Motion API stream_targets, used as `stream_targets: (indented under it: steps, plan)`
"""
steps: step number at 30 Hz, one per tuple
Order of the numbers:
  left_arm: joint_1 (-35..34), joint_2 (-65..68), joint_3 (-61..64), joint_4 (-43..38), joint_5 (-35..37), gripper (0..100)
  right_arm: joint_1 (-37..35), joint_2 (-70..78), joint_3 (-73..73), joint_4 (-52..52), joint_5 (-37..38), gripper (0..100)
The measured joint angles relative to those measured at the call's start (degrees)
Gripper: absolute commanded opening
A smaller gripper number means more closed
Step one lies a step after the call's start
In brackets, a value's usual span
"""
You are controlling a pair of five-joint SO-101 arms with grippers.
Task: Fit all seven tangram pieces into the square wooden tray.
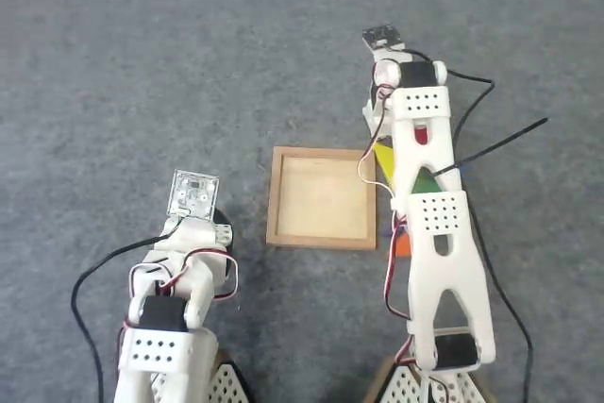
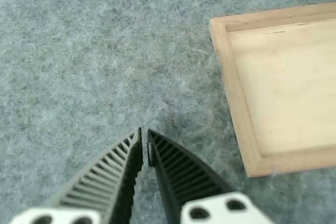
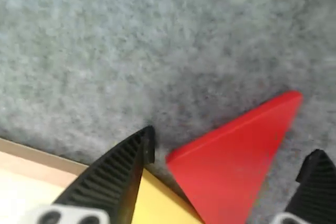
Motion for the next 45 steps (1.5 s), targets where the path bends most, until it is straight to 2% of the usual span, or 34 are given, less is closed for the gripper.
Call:
stream_targets:
  steps: [3, 14, 18, 25, 32, 37, 45]
  plan:
    - [0.0, 0.0, 0.0, 0.0, 0.0, 2, 0.5, 0.0, 0.1, 0.1, 0.1, 32.2]
    - [0.0, 0.0, 0.0, 0.0, 0.0, 2, 1.1, -0.3, 1.8, 0.1, 0.1, 31.3]
    - [0.0, 0.0, 0.0, 0.0, 0.0, 2, 1.5, -0.3, 1.8, 0.1, 0.0, 27.9]
    - [0.0, 0.0, 0.0, 0.0, 0.0, 2, 3.3, -0.7, 3.4, 0.1, 0.5, 35.1]
    - [0.0, 0.0, 0.0, 0.0, 0.0, 2, 3.4, -5.2, 10.9, 0.1, 4.1, 35.6]
    - [0.0, 0.0, 0.0, 0.0, 0.0, 2, 3.6, -6.8, 12.8, 0.1, 6.6, 43.7]
    - [0.0, 0.0, 0.0, 0.0, 0.0, 2, 3.6, -7.9, 15.5, 0.1, 12.5, 42.6]
